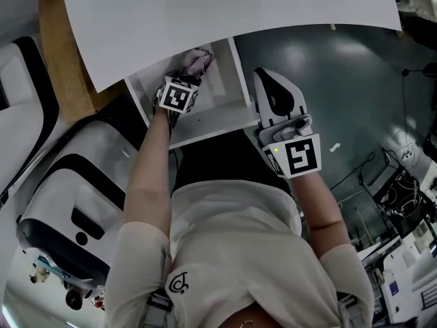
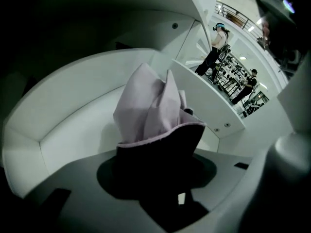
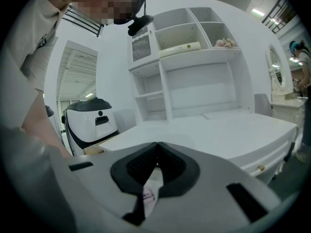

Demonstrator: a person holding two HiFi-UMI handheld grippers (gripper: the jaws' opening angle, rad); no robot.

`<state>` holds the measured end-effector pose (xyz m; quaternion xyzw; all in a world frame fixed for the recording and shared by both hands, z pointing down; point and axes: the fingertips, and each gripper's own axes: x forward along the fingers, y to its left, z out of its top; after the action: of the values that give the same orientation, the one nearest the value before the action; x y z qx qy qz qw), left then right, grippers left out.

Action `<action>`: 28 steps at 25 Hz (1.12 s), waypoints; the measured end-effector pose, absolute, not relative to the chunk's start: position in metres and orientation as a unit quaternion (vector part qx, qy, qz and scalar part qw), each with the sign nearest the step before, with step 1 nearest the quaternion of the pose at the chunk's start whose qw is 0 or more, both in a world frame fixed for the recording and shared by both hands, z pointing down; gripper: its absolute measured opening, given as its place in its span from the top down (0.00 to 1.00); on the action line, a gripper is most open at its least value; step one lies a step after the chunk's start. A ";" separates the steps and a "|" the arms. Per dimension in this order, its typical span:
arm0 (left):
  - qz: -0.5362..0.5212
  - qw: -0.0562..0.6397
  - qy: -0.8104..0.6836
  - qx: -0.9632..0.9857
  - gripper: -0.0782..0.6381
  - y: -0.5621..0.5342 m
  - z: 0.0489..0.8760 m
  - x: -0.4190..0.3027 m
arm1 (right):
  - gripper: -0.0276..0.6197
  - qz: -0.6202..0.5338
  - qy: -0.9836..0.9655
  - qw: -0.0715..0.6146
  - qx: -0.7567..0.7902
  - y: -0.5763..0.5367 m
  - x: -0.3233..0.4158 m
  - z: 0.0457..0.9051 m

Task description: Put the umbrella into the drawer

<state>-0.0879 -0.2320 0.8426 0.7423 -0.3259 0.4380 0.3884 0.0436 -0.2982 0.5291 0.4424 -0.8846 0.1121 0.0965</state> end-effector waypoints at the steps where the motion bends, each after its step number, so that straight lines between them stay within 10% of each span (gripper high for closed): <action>1: 0.436 0.389 -0.329 0.742 0.57 -0.232 0.844 -0.089 | 0.95 0.114 -0.884 0.098 0.442 -0.298 0.044 0.530; 10: 0.377 0.420 -0.355 0.745 0.35 -0.233 0.834 -0.078 | 0.95 0.121 -0.883 0.092 0.444 -0.293 0.046 0.520; 20: 0.348 0.355 -0.391 0.775 0.33 -0.250 0.753 -0.084 | 0.95 0.093 -0.892 0.063 0.438 -0.285 0.035 0.474; 28: 0.341 0.250 -0.443 0.791 0.71 -0.247 0.670 -0.094 | 0.95 0.069 -0.900 0.038 0.428 -0.269 0.021 0.434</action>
<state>-0.0942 -0.2465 0.6699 0.7908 -0.4431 0.3405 0.2495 0.0207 -0.2686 0.4336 0.4280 -0.9003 0.0693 0.0378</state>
